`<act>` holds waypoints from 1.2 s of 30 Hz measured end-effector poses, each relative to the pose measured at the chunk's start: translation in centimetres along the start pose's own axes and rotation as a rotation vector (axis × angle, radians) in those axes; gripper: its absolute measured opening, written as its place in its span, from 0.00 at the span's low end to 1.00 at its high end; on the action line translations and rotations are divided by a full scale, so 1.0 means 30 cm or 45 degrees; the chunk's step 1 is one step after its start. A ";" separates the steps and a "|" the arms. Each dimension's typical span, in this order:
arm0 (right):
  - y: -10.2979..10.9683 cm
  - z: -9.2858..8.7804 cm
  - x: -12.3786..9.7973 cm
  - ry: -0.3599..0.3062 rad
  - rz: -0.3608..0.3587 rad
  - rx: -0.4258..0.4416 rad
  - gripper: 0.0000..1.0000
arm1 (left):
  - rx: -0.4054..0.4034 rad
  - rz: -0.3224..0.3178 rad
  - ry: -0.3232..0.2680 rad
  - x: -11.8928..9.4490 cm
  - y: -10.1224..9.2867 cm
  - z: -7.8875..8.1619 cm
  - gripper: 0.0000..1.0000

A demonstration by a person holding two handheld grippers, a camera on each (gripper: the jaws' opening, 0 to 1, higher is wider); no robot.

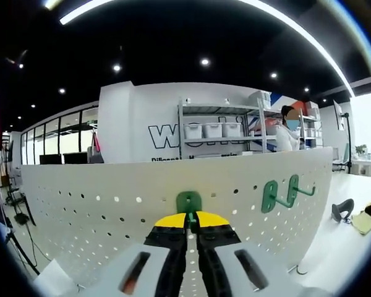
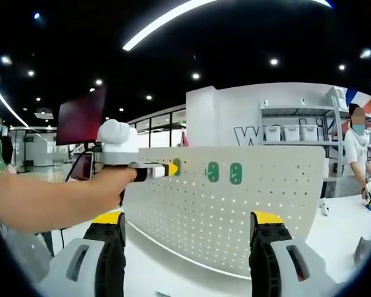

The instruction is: Insert the hook assembly into the mounting plate slot until the hook locks in place.

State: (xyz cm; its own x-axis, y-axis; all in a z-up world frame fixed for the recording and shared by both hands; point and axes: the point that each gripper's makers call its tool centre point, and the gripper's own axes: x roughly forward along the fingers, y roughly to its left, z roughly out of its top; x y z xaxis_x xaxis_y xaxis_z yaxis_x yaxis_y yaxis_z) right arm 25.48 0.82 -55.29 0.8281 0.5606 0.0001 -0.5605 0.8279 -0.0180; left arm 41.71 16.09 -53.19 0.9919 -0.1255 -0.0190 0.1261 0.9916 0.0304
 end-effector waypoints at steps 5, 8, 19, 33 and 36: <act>0.003 0.002 0.004 -0.002 0.002 0.000 0.84 | 0.000 0.002 0.009 -0.003 0.001 0.001 0.04; 0.005 -0.003 0.006 0.002 0.004 0.000 0.84 | -0.015 -0.001 0.016 -0.002 0.002 0.001 0.03; 0.001 -0.010 0.005 0.008 0.001 0.002 0.83 | 0.183 0.039 0.017 -0.004 -0.003 0.003 0.02; 0.018 -0.016 0.014 0.019 0.018 -0.004 0.83 | -0.102 -0.038 -0.047 -0.008 0.003 0.002 0.03; 0.025 -0.016 0.015 0.021 0.025 -0.007 0.83 | -0.082 -0.030 -0.042 -0.009 0.003 0.001 0.04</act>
State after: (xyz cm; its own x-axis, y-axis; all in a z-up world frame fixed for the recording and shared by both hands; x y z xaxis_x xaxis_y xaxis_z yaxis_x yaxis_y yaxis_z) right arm 25.44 1.70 -55.78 0.8170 0.5764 -0.0165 -0.5766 0.8167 -0.0232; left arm 41.47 16.19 -53.15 0.9888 -0.1486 0.0140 0.1490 0.9883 -0.0338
